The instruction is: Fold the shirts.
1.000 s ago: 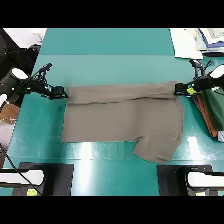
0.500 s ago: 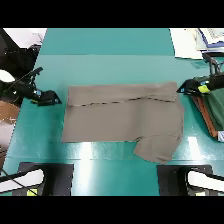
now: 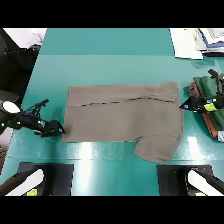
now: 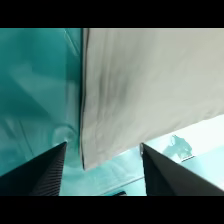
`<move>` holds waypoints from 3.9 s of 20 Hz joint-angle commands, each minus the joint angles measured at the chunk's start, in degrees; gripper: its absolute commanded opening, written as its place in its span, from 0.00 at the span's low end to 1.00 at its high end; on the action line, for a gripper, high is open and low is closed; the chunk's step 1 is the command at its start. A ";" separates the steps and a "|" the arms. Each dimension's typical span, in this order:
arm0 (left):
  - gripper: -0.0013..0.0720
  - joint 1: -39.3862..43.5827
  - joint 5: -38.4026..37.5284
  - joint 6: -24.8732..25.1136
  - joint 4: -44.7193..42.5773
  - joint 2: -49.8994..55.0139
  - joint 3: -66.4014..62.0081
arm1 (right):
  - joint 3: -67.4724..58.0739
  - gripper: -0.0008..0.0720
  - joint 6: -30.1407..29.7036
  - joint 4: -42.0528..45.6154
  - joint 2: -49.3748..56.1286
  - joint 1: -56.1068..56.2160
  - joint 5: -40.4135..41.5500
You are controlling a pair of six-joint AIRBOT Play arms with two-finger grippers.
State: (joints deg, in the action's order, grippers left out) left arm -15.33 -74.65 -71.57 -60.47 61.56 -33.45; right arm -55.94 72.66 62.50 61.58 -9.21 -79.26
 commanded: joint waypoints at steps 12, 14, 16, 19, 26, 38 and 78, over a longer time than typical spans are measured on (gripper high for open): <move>0.05 0.00 5.99 0.07 6.88 -1.81 3.82 | 1.73 0.70 1.57 3.96 -3.45 -0.20 -7.23; 0.05 0.00 4.87 0.70 6.91 -1.81 1.60 | 1.73 0.69 4.48 10.99 -3.45 -0.20 -10.23; 0.05 0.00 4.28 1.14 6.93 -1.81 0.31 | 3.43 0.69 6.03 14.62 -3.52 -0.66 -11.82; 0.05 0.00 4.20 1.51 6.93 -1.81 0.07 | 12.85 0.70 5.99 12.33 -4.61 -5.03 -11.67; 0.05 0.00 6.36 1.51 6.95 -1.81 0.07 | 30.51 0.65 3.67 4.13 -6.64 -10.40 -3.17; 0.05 0.00 1.53 0.96 3.34 -4.31 -0.35 | 26.21 0.04 3.91 6.86 -6.21 4.83 -5.55; 0.18 0.02 10.36 3.10 20.65 18.84 -31.71 | -34.51 0.75 3.48 0.04 31.54 5.16 -4.55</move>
State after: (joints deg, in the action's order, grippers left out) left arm -15.31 -59.48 -68.66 -41.23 80.29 -62.78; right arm -89.69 79.75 64.73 92.73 -1.04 -76.29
